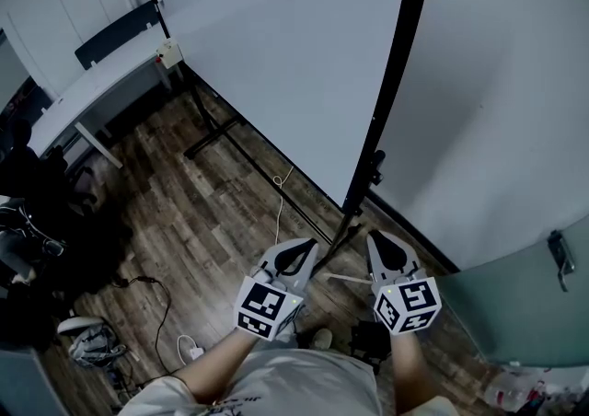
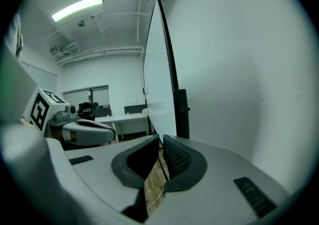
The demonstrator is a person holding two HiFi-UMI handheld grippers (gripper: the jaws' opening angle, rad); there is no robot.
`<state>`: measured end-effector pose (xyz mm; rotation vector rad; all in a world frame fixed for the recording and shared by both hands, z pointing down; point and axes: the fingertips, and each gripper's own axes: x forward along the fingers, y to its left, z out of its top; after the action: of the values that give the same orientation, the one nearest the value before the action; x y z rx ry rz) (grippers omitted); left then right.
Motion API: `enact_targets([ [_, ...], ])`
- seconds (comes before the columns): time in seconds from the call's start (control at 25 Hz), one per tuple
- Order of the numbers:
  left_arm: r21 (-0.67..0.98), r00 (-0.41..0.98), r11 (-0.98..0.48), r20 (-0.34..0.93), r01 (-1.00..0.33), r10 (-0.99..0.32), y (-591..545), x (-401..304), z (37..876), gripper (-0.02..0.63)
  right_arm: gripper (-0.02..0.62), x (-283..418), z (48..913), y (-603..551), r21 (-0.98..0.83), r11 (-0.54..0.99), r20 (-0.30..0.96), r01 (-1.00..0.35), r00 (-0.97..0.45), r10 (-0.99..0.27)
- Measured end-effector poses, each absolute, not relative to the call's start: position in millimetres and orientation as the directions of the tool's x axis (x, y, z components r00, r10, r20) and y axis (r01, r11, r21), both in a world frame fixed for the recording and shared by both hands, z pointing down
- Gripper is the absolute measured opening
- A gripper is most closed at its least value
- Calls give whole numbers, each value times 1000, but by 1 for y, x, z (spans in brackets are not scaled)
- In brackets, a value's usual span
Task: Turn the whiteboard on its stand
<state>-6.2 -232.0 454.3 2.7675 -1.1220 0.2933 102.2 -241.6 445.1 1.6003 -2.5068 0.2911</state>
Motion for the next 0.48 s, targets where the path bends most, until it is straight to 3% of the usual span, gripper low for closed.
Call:
enact_targets([
  [0.36,72,712,-717,219,-693,-667,-265,2,453,11,13,109,449,-287,-82,382,229,-921,-390,-892],
  [0.48,67,709,-714,219,-697,-671,-274,3,453,11,68,112,454,-302,-90,379,237,-921,-389,-890],
])
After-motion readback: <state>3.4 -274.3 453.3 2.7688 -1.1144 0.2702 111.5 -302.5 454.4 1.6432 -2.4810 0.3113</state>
